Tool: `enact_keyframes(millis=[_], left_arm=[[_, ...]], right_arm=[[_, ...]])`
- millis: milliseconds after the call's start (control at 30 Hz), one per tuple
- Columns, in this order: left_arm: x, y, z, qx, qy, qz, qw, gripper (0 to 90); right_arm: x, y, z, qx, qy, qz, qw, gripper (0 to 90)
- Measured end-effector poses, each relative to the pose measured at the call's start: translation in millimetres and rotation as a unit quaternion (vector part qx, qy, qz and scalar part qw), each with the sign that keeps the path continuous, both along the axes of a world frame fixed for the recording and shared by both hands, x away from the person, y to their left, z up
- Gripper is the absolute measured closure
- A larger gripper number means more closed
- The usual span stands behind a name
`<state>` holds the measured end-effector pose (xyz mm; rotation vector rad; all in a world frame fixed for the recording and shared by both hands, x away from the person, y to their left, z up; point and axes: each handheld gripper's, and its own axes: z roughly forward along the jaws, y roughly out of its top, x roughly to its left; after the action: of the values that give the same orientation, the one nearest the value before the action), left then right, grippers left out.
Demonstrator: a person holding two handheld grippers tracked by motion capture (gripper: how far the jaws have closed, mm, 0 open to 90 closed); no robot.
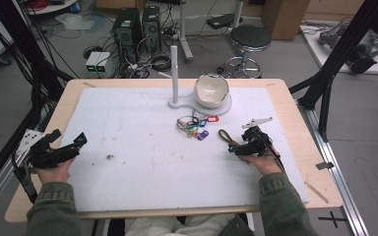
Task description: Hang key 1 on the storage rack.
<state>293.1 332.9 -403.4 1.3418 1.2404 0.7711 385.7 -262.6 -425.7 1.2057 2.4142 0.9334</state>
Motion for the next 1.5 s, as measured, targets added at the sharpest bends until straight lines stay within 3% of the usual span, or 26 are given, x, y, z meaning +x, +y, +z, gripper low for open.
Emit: enact_keyframes(millis=[433, 500, 567, 633, 733, 967, 1167, 1500], left_arm=[[-0.1, 0.4, 0.1, -0.001, -0.002, -0.001, 1.0000, 1.7], [-0.1, 0.5, 0.1, -0.001, -0.002, -0.001, 1.0000, 1.7], [0.0, 0.4, 0.0, -0.001, -0.002, -0.001, 1.0000, 1.7], [0.0, 0.3, 0.0, -0.001, -0.001, -0.002, 1.0000, 1.7], [0.0, 0.3, 0.1, -0.001, -0.002, -0.002, 1.0000, 1.7], [0.0, 0.8, 0.1, -0.001, -0.002, 0.000, 1.0000, 1.7], [0.2, 0.8, 0.1, -0.003, -0.002, 0.000, 1.0000, 1.7], [0.4, 0.7, 0.0, -0.003, -0.001, -0.002, 1.0000, 1.7]], right_arm=[[1.4, 0.3, -2.1, -0.012, 0.006, -0.014, 0.9998, 43.9], [2.3, -0.6, -2.8, -0.008, 0.013, -0.010, 0.9998, 48.7], [2.8, 0.5, -5.0, -0.018, 0.023, -0.003, 0.9996, 54.2], [1.9, 1.6, -4.4, -0.022, 0.018, -0.004, 0.9996, 63.5], [1.2, 1.5, -3.8, -0.023, 0.020, -0.003, 0.9995, 68.7], [0.1, 1.5, -2.2, -0.027, 0.011, -0.004, 0.9996, 72.0], [-2.7, -1.9, 3.0, -0.011, 0.004, -0.014, 0.9998, 72.3], [-8.5, 1.3, 20.1, 0.005, -0.021, -0.005, 0.9998, 72.3]])
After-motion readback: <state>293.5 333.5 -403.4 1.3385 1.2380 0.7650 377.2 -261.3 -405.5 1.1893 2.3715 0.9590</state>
